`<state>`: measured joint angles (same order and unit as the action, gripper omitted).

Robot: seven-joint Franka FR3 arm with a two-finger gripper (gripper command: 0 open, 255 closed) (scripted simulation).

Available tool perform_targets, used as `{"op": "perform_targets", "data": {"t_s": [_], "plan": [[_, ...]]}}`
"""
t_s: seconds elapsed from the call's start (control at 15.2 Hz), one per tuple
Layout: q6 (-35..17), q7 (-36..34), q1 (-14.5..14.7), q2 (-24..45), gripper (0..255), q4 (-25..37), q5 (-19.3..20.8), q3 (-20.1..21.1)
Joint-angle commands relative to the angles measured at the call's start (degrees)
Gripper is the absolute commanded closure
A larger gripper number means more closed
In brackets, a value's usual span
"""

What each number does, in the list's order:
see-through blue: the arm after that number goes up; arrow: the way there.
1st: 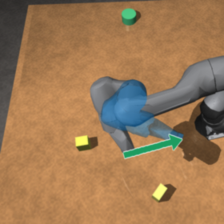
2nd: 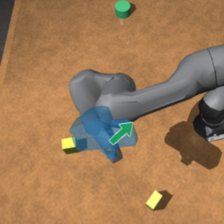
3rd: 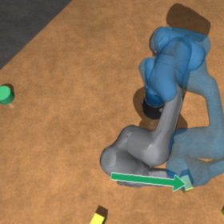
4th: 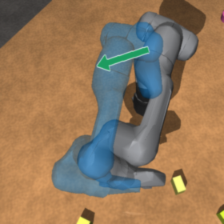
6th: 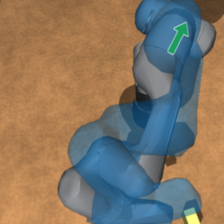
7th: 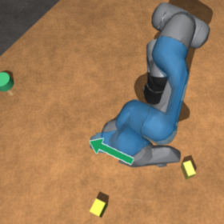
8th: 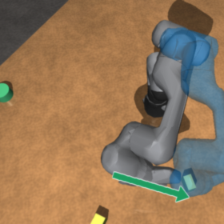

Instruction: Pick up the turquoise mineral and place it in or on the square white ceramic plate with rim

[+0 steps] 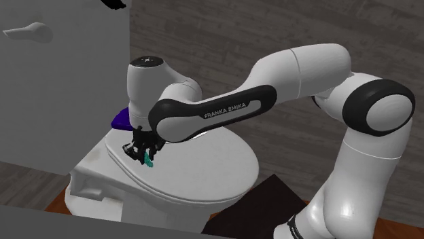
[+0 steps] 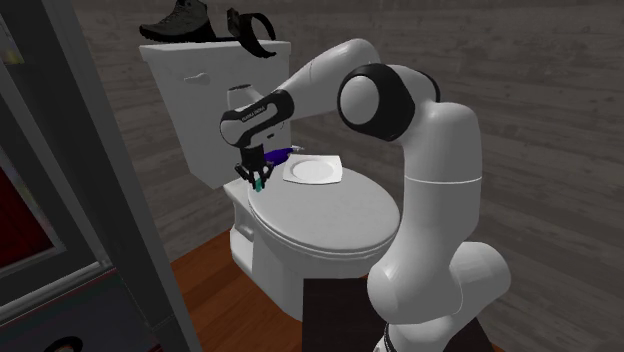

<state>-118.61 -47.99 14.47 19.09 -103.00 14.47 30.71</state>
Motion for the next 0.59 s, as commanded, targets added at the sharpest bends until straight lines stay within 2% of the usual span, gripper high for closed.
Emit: {"op": "perform_targets", "data": {"t_s": [0.0,0.53], "plan": [[1.49,0.28,0.0,-0.45,255,1.1,-0.4,0.19],[6.83,1.48,-0.24,-2.46,255,4.79,-1.92,0.76]]}}
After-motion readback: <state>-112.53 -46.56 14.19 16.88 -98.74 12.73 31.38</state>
